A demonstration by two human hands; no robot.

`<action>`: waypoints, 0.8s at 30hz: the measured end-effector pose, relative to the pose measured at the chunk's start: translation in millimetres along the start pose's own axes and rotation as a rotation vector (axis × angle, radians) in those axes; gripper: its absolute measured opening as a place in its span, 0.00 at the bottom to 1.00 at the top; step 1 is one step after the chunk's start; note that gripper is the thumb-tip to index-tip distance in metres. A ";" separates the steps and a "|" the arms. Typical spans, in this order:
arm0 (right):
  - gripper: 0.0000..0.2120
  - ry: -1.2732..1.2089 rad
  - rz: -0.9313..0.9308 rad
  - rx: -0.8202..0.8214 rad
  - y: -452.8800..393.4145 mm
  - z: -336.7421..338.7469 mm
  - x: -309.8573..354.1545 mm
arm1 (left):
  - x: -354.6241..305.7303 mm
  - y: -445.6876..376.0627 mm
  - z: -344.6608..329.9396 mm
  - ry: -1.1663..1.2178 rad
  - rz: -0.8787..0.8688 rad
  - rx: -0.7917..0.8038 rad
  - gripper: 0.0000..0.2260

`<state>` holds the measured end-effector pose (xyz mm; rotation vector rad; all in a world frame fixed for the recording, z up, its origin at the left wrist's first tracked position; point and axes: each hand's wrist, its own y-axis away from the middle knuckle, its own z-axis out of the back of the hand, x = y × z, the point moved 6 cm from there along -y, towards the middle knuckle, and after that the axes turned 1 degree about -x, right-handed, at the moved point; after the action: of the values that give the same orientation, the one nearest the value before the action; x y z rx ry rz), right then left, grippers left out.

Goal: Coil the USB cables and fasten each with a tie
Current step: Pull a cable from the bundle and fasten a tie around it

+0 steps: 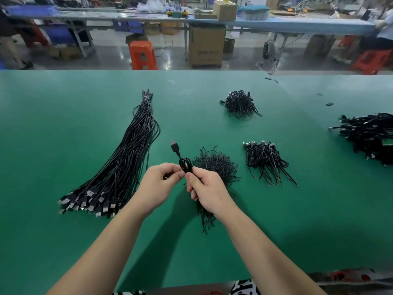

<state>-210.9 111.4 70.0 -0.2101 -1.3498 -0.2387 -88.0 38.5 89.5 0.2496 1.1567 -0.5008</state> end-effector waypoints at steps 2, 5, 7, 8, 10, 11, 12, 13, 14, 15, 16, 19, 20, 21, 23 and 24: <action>0.14 -0.008 0.000 -0.009 -0.7 -0.3 -1.2 | 0.3 1.0 -1.7 -0.007 0.012 0.022 0.06; 0.16 -0.046 -0.017 -0.071 -2.1 2.7 -4.9 | -0.9 4.4 -5.5 -0.127 -0.011 -0.016 0.05; 0.15 -0.128 -0.054 -0.106 -3.0 5.9 -7.7 | -10.4 9.1 -3.1 -0.369 -0.138 -0.115 0.06; 0.13 -0.167 -0.078 -0.099 -3.4 6.1 -8.6 | -19.6 13.0 -2.0 -0.502 -0.273 -0.171 0.05; 0.16 -0.235 -0.153 -0.035 -3.5 3.1 -11.0 | -36.7 23.4 -5.3 -0.731 -0.630 -0.228 0.03; 0.19 -0.292 -0.208 0.017 -3.0 0.7 -12.8 | -41.3 28.3 -8.2 -0.808 -0.783 -0.222 0.02; 0.20 -0.364 -0.267 0.079 -2.3 -2.2 -14.3 | -44.1 31.3 -10.4 -0.846 -0.882 -0.198 0.03; 0.19 -0.441 -0.318 0.145 -1.2 -4.7 -15.1 | -46.2 32.6 -11.4 -0.847 -0.934 -0.166 0.05; 0.18 -0.519 -0.357 0.213 0.1 -7.3 -14.9 | -48.3 32.3 -10.3 -0.813 -0.958 -0.142 0.07; 0.17 -0.596 -0.387 0.281 1.4 -9.6 -13.6 | -50.2 31.2 -7.1 -0.759 -0.959 -0.135 0.07; 0.15 -0.670 -0.410 0.344 2.8 -12.0 -11.5 | -52.0 29.0 -2.8 -0.699 -0.940 -0.136 0.06; 0.12 -0.797 -0.432 0.461 5.9 -18.3 -5.4 | -57.0 21.7 3.1 -0.636 -0.856 -0.132 0.04; 0.13 -0.800 -0.432 0.474 6.0 -20.1 -4.6 | -58.0 20.0 2.0 -0.655 -0.844 -0.124 0.04; 0.14 -0.798 -0.429 0.477 5.6 -21.4 -4.0 | -58.4 18.8 1.1 -0.663 -0.830 -0.119 0.04; 0.17 -0.788 -0.411 0.449 3.8 -22.0 -4.4 | -57.9 17.4 2.0 -0.628 -0.785 -0.125 0.04; 0.19 -0.776 -0.395 0.426 3.0 -21.6 -4.5 | -57.1 16.7 3.1 -0.600 -0.759 -0.133 0.05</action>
<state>-190.7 108.3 61.0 0.3683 -2.1741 -0.1972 -94.8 65.7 142.0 -0.4580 0.6539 -1.0725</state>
